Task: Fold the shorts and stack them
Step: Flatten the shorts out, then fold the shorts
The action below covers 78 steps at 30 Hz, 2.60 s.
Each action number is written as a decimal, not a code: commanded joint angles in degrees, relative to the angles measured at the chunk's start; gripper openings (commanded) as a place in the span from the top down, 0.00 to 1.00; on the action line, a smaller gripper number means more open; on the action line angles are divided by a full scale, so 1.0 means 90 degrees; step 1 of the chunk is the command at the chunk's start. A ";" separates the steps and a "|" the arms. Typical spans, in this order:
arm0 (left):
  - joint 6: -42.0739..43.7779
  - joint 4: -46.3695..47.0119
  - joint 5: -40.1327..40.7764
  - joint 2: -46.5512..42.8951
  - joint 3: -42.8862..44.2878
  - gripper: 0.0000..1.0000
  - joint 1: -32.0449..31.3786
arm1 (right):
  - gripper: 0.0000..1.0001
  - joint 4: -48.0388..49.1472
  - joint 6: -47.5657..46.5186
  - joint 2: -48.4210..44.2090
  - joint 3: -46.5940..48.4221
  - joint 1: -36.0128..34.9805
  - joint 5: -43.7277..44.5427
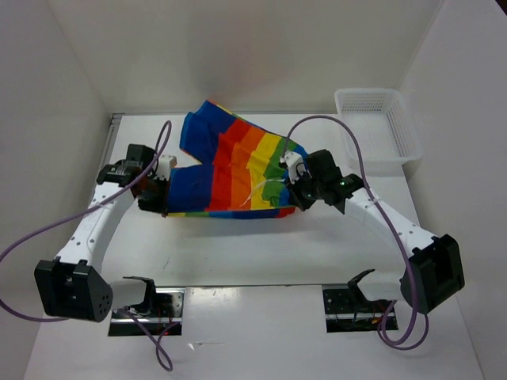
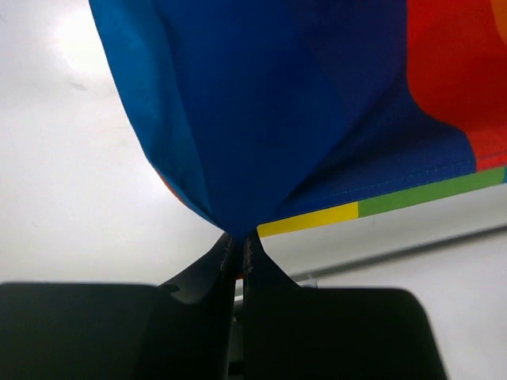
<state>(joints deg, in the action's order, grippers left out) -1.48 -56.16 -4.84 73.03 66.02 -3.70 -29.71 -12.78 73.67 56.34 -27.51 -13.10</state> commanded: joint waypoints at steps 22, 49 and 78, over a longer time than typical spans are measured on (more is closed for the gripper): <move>0.0164 0.2324 0.4288 -0.0848 0.3612 1.00 0.0011 | 1.00 -0.0457 -0.0708 0.0556 0.3858 0.0185 0.1428; 0.0164 0.1660 0.1915 -0.1915 0.1249 1.00 -0.0047 | 1.00 -0.3718 -0.1168 -0.0404 0.1650 0.0185 -0.1170; 0.0164 0.2413 0.3389 0.0879 0.1473 0.97 -0.0047 | 0.89 -0.2647 0.1436 0.3913 0.3398 0.1797 -0.2050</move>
<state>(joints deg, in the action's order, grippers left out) -1.96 -35.68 8.34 81.52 76.09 -6.87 -52.27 -2.85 106.89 84.14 -13.82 -36.99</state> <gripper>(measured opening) 0.063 0.110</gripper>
